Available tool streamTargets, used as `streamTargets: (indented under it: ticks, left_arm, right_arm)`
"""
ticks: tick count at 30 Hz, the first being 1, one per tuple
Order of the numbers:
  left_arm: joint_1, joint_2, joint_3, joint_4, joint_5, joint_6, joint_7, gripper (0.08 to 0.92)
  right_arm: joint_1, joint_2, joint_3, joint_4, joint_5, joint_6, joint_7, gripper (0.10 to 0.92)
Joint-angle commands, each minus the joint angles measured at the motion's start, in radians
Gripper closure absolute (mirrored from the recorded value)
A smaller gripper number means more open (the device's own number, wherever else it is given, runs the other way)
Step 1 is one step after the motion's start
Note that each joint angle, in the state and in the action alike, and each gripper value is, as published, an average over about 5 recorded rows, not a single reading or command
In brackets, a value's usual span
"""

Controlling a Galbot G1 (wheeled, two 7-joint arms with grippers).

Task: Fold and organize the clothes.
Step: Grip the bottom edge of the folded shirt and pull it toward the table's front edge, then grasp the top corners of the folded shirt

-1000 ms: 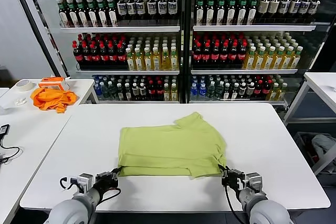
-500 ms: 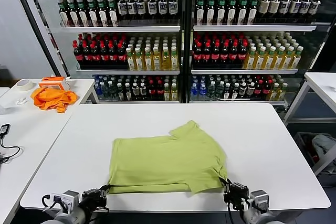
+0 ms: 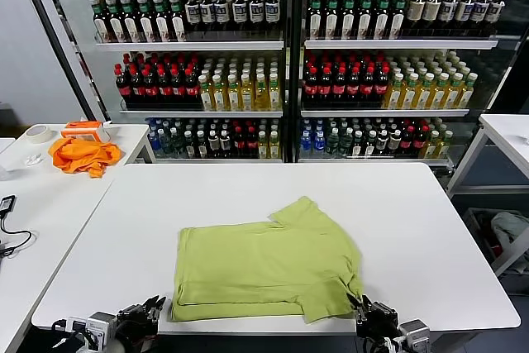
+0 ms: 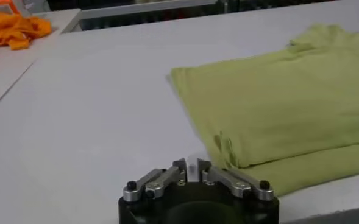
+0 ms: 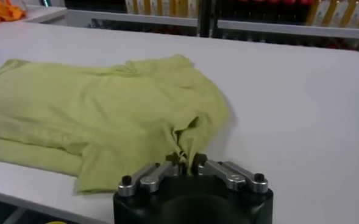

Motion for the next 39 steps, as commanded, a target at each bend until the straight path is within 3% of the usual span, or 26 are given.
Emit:
streamTargets:
  ticks: [1,8,13,15,19,30,39]
  left_arm:
    - [-0.015,0.026,-0.039,-0.043,0.018,-0.031,-0.018,0.683]
    - [-0.134,0.114,-0.095,-0.031,-0.041,-0.032,-0.01,0.483]
    - [-0.277,0.146,0.0,0.135,-0.042,-0.092,0.067,0.336]
    - [-0.339,0.149,0.045,0.219,-0.063,-0.119,0.11,0.284]
    - [-0.454,0.146,0.118,0.306,-0.137,-0.106,0.112,0.195]
    - [-0.678,0.111,0.3,0.468,-0.236,-0.059,0.113,0.177]
    - [-0.763,0.063,0.405,0.554,-0.214,-0.069,0.139,0.177]
  right_arm:
    - [0.005,-0.05,0.06,0.039,0.049,-0.005,-0.049,0.581]
    - [0.218,-0.145,0.137,0.04,0.221,-0.043,-0.042,0.399]
    - [0.601,-0.118,-0.106,-0.198,0.227,-0.058,-0.006,0.257]
    - [0.751,-0.086,-0.22,-0.319,0.223,-0.059,0.0,0.221]
    - [0.961,-0.008,-0.397,-0.508,0.212,-0.059,0.016,0.204]
    - [1.252,0.226,-0.625,-0.895,0.182,-0.057,0.025,0.203]
    - [1.222,0.297,-0.618,-1.013,0.141,-0.057,0.049,0.203]
